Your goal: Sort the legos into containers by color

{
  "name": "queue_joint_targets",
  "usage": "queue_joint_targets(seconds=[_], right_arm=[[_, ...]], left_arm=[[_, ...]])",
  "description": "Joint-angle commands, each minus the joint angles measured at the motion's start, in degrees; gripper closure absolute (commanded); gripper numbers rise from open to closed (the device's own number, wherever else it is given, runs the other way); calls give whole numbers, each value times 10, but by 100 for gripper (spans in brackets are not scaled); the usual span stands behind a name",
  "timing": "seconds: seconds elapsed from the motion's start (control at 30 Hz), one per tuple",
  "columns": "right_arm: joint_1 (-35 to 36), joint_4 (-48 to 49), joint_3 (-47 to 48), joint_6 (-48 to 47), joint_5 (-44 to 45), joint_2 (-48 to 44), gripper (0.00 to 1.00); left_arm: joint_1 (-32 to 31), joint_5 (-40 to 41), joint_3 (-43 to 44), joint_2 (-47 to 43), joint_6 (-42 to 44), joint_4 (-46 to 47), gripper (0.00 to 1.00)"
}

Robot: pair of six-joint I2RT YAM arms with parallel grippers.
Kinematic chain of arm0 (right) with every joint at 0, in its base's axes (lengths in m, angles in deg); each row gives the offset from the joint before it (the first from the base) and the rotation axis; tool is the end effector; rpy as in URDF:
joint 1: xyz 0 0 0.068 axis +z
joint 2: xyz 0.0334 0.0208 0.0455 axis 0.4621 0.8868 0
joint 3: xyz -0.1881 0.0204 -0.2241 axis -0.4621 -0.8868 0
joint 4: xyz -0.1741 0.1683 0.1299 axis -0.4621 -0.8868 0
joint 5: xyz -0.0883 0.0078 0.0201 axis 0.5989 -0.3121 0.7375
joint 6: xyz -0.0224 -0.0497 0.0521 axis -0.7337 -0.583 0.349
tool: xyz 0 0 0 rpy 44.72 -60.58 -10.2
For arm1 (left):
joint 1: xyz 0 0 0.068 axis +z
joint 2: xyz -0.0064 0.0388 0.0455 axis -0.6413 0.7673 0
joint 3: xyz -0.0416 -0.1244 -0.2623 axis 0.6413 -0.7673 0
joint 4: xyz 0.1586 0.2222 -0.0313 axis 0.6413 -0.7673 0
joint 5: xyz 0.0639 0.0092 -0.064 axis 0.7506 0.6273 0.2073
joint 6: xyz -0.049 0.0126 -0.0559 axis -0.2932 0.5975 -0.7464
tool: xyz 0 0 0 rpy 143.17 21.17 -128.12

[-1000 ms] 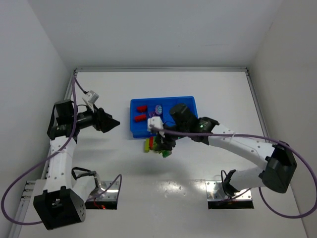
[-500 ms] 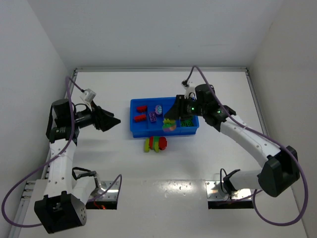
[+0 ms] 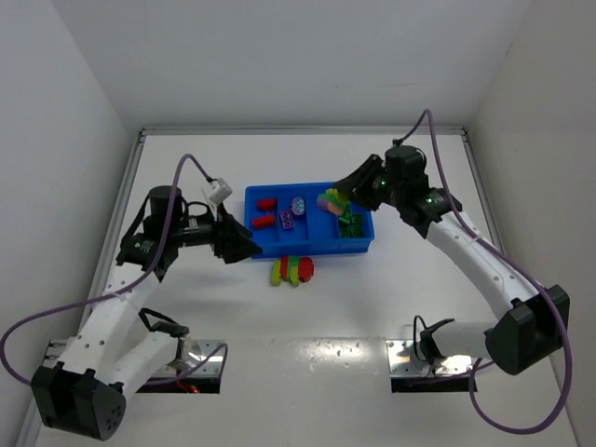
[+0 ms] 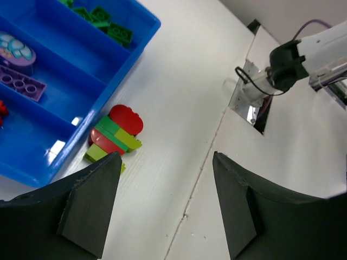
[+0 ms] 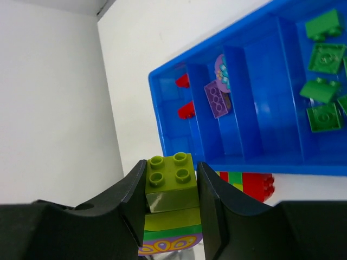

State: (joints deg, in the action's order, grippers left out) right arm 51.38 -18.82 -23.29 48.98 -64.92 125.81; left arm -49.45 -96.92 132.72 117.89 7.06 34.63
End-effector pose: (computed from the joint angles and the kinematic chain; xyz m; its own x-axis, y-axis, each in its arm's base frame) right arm 0.2951 0.1378 0.3258 -0.6337 0.7086 -0.3103 0.2190 0.5490 0.8066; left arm 0.1878 -0.0856 0.3202 -0.5760 0.0228 -0.8172 0.7446 0.4271 -0.5129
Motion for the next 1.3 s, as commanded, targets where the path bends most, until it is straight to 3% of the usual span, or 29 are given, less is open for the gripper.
queue_joint_targets(seconds=[0.0,0.23,0.43,0.77,1.27], right_arm=[[13,-31,23,61,35,-1,100],[41,-12,23,67,42,11,100],[53,-17,18,73,42,24,100],[75,-17,57,73,64,89,100],[86,-6,72,73,59,107,100]], left_arm=[[-32,95,12,21,-29,12,26],[-78,123,62,125,-114,80,26],[-112,91,106,207,-167,144,26],[-161,91,165,266,-180,155,26],[-166,115,192,314,-180,161,26]])
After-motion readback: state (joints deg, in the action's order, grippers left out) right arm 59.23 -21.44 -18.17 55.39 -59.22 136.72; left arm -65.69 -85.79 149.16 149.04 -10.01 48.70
